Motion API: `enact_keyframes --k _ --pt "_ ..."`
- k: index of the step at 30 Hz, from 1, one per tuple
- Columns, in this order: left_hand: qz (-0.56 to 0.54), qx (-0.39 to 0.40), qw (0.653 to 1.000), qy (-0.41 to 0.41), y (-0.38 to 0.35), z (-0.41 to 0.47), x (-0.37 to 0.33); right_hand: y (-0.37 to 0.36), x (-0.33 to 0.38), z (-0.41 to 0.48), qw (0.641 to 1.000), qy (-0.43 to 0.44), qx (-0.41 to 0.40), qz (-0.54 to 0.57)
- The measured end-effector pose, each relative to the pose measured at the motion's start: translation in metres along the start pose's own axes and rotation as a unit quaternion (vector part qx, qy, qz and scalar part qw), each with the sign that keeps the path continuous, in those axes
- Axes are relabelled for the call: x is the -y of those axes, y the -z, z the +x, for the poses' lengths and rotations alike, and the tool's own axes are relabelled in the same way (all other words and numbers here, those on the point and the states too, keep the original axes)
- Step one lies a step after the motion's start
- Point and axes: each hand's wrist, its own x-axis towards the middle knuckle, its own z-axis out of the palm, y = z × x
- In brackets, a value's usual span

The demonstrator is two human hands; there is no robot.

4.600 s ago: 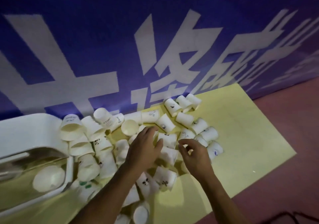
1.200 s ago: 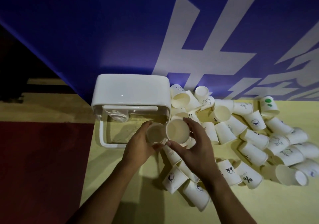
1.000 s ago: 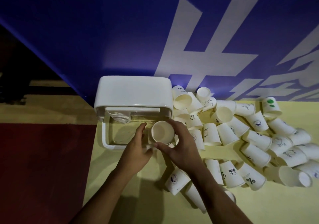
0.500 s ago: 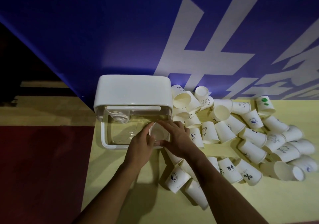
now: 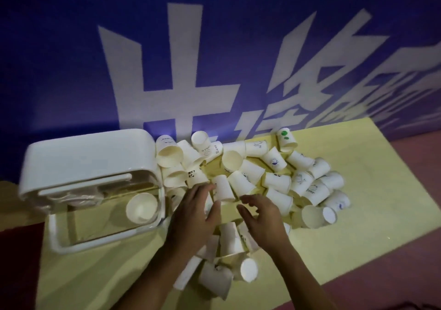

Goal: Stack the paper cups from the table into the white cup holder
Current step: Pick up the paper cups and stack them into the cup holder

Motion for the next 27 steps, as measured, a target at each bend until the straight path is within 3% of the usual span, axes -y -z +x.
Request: enact_keyframes --k 6,14,19,27 --pt "0.05 0.075 0.995 -0.034 -0.093 0.082 -0.082 0.091 -0.085 0.038 0.997 -0.046 -0.063 0.028" --pt "0.117 0.128 0.985 0.004 -0.229 0.195 -0.159 0.171 -0.193 0.1 0.995 -0.064 -0.045 0.065" --pt "0.146 0.079 0.977 0.136 -0.289 0.257 -0.161 0.191 -0.243 0.123 0.994 -0.076 -0.033 0.077" --pt "0.257 0.091 0.92 0.282 -0.34 0.303 -0.145 0.199 -0.289 0.148 0.993 -0.073 -0.037 0.083"
